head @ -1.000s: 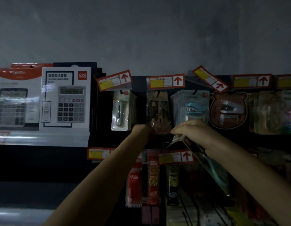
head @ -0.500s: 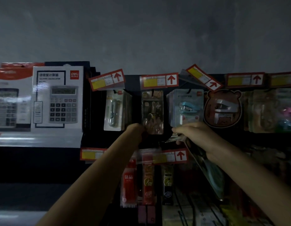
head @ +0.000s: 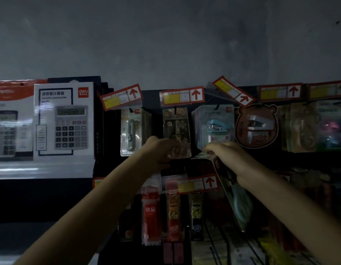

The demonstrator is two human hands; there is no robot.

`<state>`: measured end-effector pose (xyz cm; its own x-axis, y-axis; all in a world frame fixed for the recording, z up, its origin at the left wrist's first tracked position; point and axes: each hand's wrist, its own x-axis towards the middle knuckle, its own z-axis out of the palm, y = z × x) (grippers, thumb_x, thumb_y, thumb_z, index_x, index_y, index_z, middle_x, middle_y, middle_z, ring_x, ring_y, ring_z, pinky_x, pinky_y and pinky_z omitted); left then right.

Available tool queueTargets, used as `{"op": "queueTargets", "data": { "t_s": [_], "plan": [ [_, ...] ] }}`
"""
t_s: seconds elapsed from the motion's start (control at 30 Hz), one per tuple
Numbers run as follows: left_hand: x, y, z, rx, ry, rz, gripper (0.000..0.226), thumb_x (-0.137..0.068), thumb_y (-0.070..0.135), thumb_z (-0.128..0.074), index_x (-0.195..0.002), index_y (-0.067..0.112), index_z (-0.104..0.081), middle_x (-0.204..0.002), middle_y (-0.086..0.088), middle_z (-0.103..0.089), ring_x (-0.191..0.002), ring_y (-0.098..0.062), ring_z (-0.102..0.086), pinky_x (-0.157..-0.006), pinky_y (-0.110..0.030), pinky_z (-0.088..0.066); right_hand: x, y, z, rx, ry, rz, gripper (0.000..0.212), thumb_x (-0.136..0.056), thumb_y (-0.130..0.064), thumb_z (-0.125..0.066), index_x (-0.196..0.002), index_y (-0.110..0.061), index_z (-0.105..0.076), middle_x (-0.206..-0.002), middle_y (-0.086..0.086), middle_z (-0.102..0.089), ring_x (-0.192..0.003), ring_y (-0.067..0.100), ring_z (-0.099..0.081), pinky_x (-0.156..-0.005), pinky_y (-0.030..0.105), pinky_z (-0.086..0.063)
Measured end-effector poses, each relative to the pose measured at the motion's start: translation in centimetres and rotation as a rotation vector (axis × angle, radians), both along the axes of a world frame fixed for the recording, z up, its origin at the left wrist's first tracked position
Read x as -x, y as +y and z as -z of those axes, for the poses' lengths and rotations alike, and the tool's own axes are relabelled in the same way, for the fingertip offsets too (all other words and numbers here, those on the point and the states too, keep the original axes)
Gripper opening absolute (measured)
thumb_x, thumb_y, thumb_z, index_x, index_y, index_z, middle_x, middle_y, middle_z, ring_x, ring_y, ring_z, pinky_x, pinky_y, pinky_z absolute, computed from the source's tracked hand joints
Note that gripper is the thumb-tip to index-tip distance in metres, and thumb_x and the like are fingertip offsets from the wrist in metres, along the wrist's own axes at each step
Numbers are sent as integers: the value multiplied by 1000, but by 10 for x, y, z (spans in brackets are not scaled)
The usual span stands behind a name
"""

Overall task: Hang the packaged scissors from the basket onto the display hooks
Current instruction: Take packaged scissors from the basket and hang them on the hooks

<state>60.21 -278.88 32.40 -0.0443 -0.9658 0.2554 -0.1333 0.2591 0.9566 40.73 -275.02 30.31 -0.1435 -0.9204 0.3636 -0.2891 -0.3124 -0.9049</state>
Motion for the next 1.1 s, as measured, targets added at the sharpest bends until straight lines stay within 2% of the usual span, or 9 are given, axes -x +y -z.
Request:
{"op": "queueTargets", "data": {
  "t_s": [0.2,0.33,0.47,0.6,0.7,0.8,0.87,1.03,1.1],
  "plan": [
    [-11,29,16,217,-132,18,18,-93,20,-71,-109,11,-72,-115,-28,-68,-88,-30,-64,-78,-41,-51,-10,-8,0,17,-71,23,28,-100,-34,-46,-77,-21,-53,-77,3,-54,-72,21,-52,-69,34,-40],
    [-18,44,29,275,-113,45,34,-92,49,-66,-114,23,-72,-109,-2,-75,-102,-20,-71,-98,-46,-55,-22,-5,-1,44,-193,-52,23,-92,-53,-32,-73,-41,-29,-78,-16,-23,-65,3,-22,-56,26,-23],
    [-22,65,35,285,-55,118,50,-91,63,-52,-106,22,-75,-101,6,-78,-95,-7,-74,-94,-32,-52,-29,0,-2,21,-160,-19,24,-93,-45,-39,-82,-26,-50,-80,3,-46,-72,21,-47,-67,34,-38],
    [-28,74,34,282,-102,193,49,-95,58,-52,-104,16,-75,-101,-1,-79,-97,-15,-75,-92,-34,-55,-34,-3,-3,111,-174,-19,28,-96,-38,-53,-105,-14,-66,-102,11,-70,-93,31,-67,-87,46,-56],
    [-32,75,33,259,-104,249,38,-96,46,-60,-114,14,-71,-103,-4,-78,-96,-16,-75,-80,-26,-59,-40,0,-1,196,-127,1,30,-101,-45,-56,-113,-18,-62,-113,11,-67,-102,32,-64,-93,48,-52],
    [-35,73,31,249,40,256,33,-95,34,-65,-114,9,-72,-105,-12,-77,-100,-26,-75,-83,-34,-62,-44,7,2,315,-109,-16,36,-101,-43,-58,-103,-7,-58,-101,16,-63,-91,33,-61,-73,35,-46],
    [-36,68,30,266,81,217,29,-93,30,-68,-109,6,-74,-105,-16,-76,-102,-32,-73,-86,-40,-62,-45,9,4,368,-106,-29,38,-101,-40,-60,-105,-2,-57,-108,26,-61,-98,42,-60,-69,31,-43],
    [-28,64,26,254,151,176,22,-93,23,-69,-105,4,-75,-104,-22,-74,-84,-24,-73,-68,-30,-59,-44,12,3,404,-130,-62,36,-96,-45,-66,-102,-10,-64,-111,16,-68,-95,22,-64,-77,31,-50],
    [-25,64,25,269,165,149,21,-94,22,-69,-103,4,-75,-99,-23,-73,-78,-21,-72,-62,-26,-56,-41,10,2,333,-160,-103,43,-87,-55,-71,-99,-14,-69,-108,10,-72,-101,23,-67,-93,45,-54]
  ]
}}
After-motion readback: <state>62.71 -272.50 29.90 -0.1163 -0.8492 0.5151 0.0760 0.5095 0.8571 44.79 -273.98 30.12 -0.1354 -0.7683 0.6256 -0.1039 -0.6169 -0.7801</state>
